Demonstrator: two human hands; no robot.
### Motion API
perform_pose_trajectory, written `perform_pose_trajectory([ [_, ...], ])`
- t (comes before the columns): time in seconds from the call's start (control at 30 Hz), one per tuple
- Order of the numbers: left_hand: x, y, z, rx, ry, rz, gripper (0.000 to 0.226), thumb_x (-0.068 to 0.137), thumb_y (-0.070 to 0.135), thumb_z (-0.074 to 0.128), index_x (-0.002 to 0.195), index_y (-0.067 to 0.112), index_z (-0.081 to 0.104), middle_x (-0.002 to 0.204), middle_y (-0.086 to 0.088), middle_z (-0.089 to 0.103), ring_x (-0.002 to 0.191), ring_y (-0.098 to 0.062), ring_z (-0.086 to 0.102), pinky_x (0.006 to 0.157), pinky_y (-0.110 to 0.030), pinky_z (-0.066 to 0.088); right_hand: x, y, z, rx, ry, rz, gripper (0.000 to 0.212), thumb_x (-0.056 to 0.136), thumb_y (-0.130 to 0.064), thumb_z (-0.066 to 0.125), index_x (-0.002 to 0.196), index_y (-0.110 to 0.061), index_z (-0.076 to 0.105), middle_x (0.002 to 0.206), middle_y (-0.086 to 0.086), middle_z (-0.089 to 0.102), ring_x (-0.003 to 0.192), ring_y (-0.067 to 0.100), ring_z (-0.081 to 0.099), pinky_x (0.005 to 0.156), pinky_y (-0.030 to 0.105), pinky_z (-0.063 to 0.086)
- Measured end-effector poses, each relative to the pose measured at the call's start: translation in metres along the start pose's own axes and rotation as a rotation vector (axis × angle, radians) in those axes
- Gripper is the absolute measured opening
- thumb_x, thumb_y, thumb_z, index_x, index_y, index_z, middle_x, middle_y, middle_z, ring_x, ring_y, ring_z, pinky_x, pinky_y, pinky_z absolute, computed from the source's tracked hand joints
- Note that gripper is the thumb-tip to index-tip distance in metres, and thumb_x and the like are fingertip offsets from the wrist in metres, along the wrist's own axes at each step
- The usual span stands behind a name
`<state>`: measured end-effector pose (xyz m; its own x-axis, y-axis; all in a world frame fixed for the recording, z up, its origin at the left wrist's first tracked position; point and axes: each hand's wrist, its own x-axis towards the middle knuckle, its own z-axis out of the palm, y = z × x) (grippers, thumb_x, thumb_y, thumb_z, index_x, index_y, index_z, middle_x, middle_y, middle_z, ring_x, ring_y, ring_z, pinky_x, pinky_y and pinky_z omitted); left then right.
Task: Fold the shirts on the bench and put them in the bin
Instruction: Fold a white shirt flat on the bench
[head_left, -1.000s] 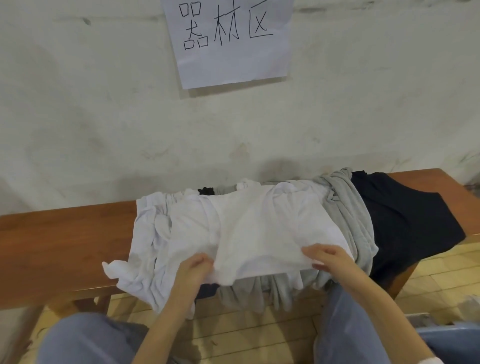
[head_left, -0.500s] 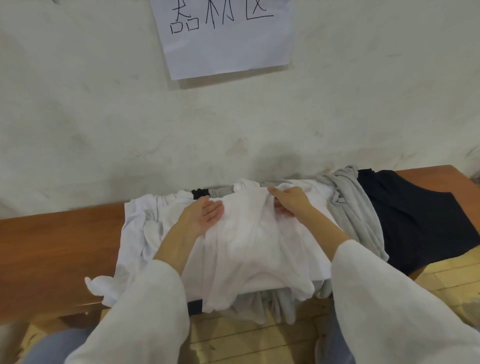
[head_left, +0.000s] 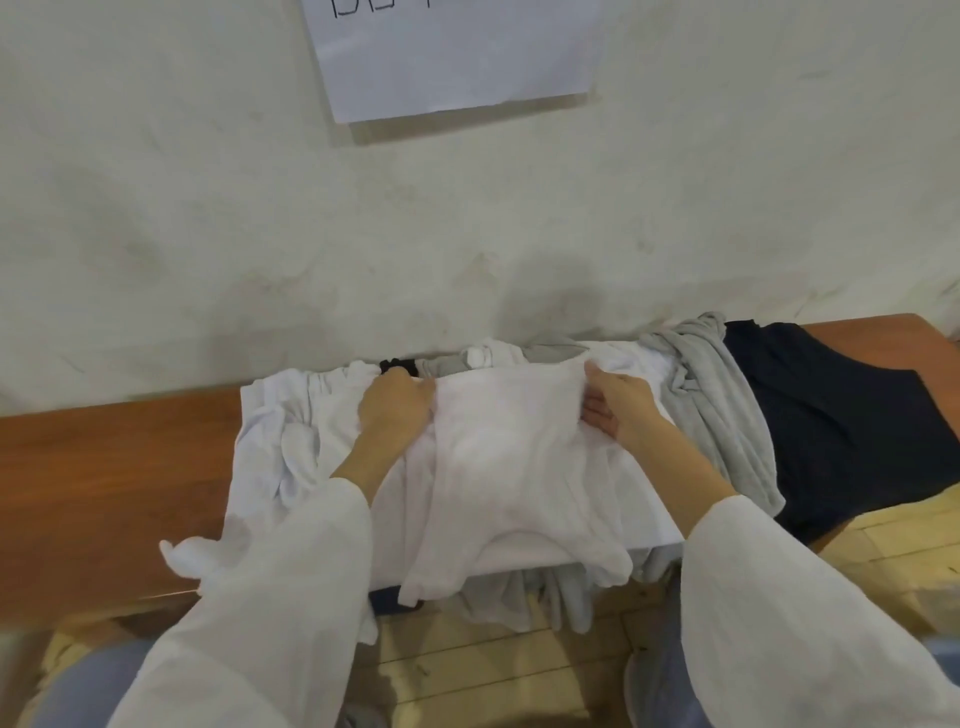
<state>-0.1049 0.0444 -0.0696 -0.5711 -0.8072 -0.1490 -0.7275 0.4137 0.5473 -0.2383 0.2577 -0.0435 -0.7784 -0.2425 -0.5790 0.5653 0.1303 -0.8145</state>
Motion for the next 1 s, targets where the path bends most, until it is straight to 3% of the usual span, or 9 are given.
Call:
perform_pose_trajectory([
  [0.1,-0.003,-0.002,-0.007,-0.280,-0.040,-0.069,0.025,0.097,0.024,0.043,0.081,0.008,0.053,0.063,-0.008,0.062,0.053,-0.024,0.061,0.052,-0.030,0.050,-0.029,0.001,-0.007,-0.042,-0.068,0.032,0.026,0.095,-0.035,0.055,0.089,-0.010,0.059,0.082,0.010,0.070,0.074,0.022,0.067,0.062,0.029,0.054],
  [0.17,-0.015,-0.003,-0.019,-0.481,-0.093,-0.157,0.025,0.100,0.027,0.039,0.090,0.008,0.050,0.067,-0.010,0.066,0.045,-0.022,0.060,0.041,-0.025,0.046,-0.054,0.014,-0.021,-0.253,-0.076,-0.042,0.025,0.094,-0.034,0.056,0.093,-0.010,0.063,0.078,0.009,0.072,0.066,0.020,0.066,0.058,0.027,0.053],
  [0.3,-0.071,-0.015,-0.030,-0.352,-0.315,-0.178,0.031,0.096,0.027,0.049,0.075,0.005,0.057,0.069,-0.016,0.069,0.049,-0.025,0.061,0.047,-0.027,0.049,-0.094,0.060,-0.046,-0.816,-0.118,-0.219,0.041,0.087,-0.045,0.062,0.082,-0.004,0.065,0.063,-0.001,0.066,0.053,0.010,0.055,0.049,0.016,0.042],
  [0.47,-0.142,-0.043,-0.038,-0.027,-0.539,-0.110,0.040,0.085,0.045,0.064,0.068,0.009,0.060,0.059,-0.001,0.063,0.049,-0.011,0.056,0.046,-0.019,0.042,-0.108,0.084,-0.049,-1.158,-0.093,-0.305,0.049,0.085,-0.051,0.060,0.057,-0.016,0.040,0.056,0.001,0.041,0.052,0.015,0.039,0.053,0.028,0.031],
  [0.57,-0.170,-0.068,-0.036,0.020,-0.556,0.059,0.039,0.080,0.035,0.071,0.054,0.019,0.046,0.047,0.008,0.042,0.052,-0.010,0.043,0.057,-0.022,0.033,-0.112,0.089,-0.050,-1.190,-0.095,-0.322,0.056,0.089,-0.051,0.056,0.052,-0.018,0.030,0.050,-0.002,0.031,0.046,0.012,0.031,0.049,0.027,0.025],
  [0.73,-0.186,-0.074,-0.040,-0.446,-0.277,0.152,0.018,0.073,0.008,0.079,0.071,0.014,0.062,0.066,0.006,0.063,0.062,-0.006,0.054,0.063,-0.017,0.041,-0.121,0.085,-0.058,-0.797,-0.039,-0.496,0.043,0.086,-0.031,0.068,0.063,-0.015,0.036,0.057,-0.003,0.034,0.052,0.011,0.030,0.048,0.020,0.026],
  [0.8,-0.187,-0.071,-0.044,-0.531,-0.228,0.195,0.015,0.075,0.009,0.078,0.072,0.011,0.063,0.067,0.003,0.063,0.060,-0.006,0.053,0.059,-0.015,0.041,-0.121,0.087,-0.065,-0.677,-0.010,-0.521,0.036,0.085,-0.028,0.070,0.067,-0.012,0.043,0.058,-0.002,0.039,0.053,0.012,0.034,0.051,0.020,0.034],
  [0.9,-0.184,-0.079,-0.042,-0.356,-0.331,0.271,0.034,0.077,0.036,0.073,0.058,0.017,0.053,0.052,0.011,0.050,0.052,-0.003,0.045,0.054,-0.014,0.032,-0.115,0.094,-0.075,-0.772,-0.065,-0.471,0.028,0.085,-0.030,0.069,0.071,-0.014,0.051,0.061,-0.002,0.048,0.056,0.012,0.041,0.056,0.022,0.036],
  [1.0,-0.175,-0.096,-0.033,-0.041,-0.431,0.321,0.041,0.072,0.054,0.058,0.049,0.024,0.044,0.062,0.007,0.040,0.057,-0.006,0.043,0.061,-0.020,0.030,-0.111,0.096,-0.082,-0.924,-0.174,-0.388,0.033,0.085,-0.035,0.068,0.066,-0.017,0.048,0.058,-0.005,0.045,0.054,0.009,0.038,0.051,0.018,0.029],
])
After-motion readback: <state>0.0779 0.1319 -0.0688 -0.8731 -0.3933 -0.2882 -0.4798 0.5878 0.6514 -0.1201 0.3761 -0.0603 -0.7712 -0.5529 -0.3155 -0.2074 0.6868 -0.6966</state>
